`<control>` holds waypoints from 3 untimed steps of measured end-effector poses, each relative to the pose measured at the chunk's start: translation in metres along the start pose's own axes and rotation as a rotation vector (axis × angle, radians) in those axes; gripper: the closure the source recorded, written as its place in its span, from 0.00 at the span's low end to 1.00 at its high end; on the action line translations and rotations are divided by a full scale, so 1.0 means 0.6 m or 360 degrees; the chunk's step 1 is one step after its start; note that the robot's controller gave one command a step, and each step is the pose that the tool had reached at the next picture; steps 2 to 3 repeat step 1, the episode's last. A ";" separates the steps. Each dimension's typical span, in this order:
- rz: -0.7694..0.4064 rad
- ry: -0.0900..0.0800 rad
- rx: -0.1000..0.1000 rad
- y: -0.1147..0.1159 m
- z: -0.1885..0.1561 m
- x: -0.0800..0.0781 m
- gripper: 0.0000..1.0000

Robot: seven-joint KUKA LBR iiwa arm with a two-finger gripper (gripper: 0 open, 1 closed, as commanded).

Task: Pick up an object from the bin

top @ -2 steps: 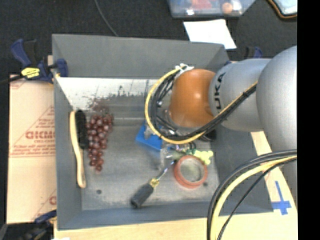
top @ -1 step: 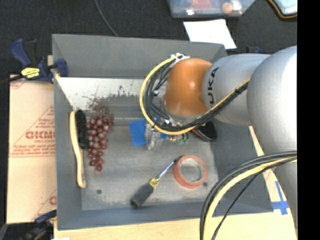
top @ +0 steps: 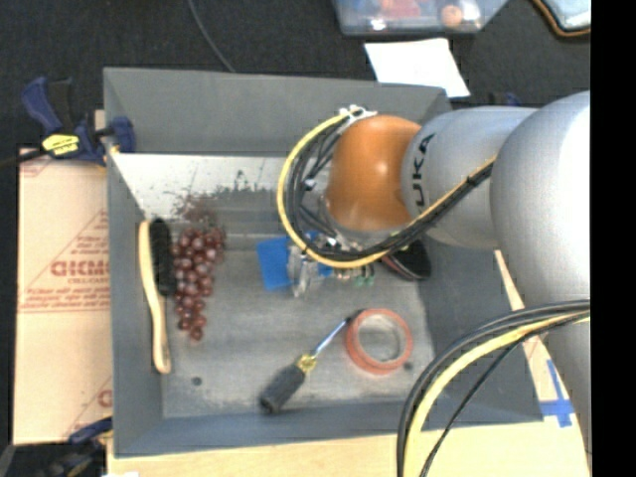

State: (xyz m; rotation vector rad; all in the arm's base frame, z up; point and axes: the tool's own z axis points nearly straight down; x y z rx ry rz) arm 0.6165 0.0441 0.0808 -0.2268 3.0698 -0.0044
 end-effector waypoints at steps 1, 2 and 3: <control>0.0006 -0.0014 -0.0002 0.022 0.016 -0.032 1.00; 0.0006 -0.0014 -0.0002 0.022 0.016 -0.032 1.00; 0.0006 -0.0014 -0.0002 0.022 0.016 -0.032 1.00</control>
Offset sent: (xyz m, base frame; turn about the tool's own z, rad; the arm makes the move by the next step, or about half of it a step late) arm 0.0061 0.0369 -0.0108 -0.0146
